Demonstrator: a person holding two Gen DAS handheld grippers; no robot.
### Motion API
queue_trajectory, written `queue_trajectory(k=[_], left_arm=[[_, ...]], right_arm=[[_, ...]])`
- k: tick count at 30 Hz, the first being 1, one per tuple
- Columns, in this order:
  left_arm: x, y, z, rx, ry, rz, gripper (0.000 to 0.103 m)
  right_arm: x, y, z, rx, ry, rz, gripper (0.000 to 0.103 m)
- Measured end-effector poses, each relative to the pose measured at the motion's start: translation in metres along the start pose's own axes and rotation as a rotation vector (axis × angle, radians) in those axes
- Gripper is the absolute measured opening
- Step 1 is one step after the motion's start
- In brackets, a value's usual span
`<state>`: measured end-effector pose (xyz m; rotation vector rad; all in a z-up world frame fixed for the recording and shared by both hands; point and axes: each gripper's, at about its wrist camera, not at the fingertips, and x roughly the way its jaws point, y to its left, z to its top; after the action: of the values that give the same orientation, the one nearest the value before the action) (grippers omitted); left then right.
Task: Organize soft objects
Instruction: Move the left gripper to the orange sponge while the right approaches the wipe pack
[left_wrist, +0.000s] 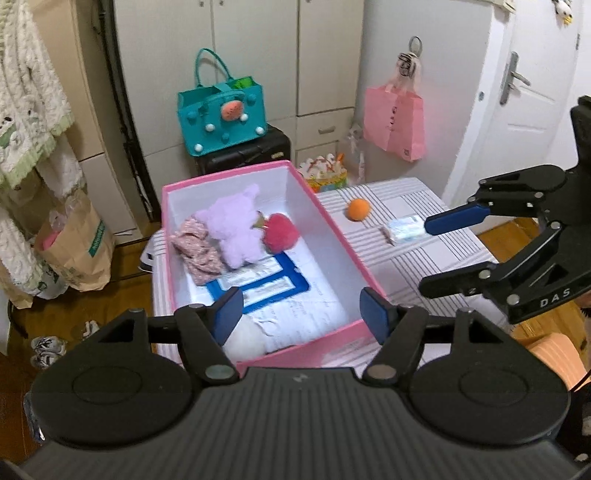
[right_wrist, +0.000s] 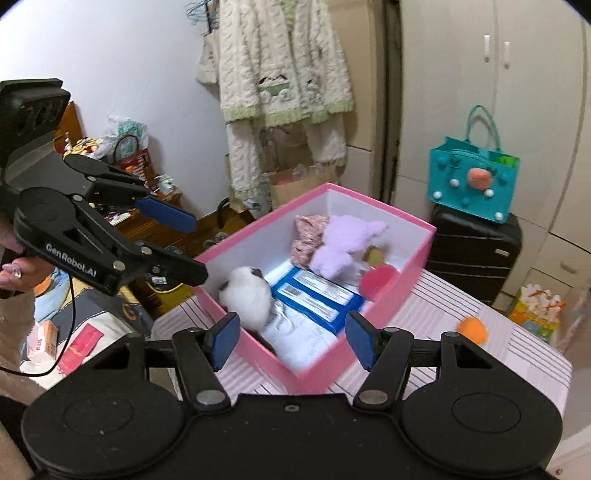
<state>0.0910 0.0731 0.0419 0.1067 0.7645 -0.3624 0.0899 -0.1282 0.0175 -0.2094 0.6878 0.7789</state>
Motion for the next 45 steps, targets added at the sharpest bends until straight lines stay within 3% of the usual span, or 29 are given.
queue_trajectory(k=[11,24,29,36,45], left_arm=[[0.011,-0.057,0.013,0.090,0.002,-0.071,0.076],[0.063,-0.117,0.035,0.115,0.000,-0.210,0.076],[0.086,-0.130,0.039,0.094,-0.013,-0.207,0.076],[0.125,-0.138,0.044,-0.018,-0.024,-0.205,0.076],[0.174,-0.158,0.054,-0.093,-0.052,-0.096,0.074]], right_arm=[[-0.056,-0.033,-0.052,0.062,-0.047,-0.102,0.070],[-0.058,-0.102,-0.091,0.163,-0.039,-0.161,0.070],[-0.044,-0.127,-0.100,0.179,-0.022,-0.160,0.071],[-0.005,-0.154,-0.117,0.169,-0.028,-0.196,0.075],[0.044,-0.180,-0.130,0.195,-0.043,-0.241,0.081]])
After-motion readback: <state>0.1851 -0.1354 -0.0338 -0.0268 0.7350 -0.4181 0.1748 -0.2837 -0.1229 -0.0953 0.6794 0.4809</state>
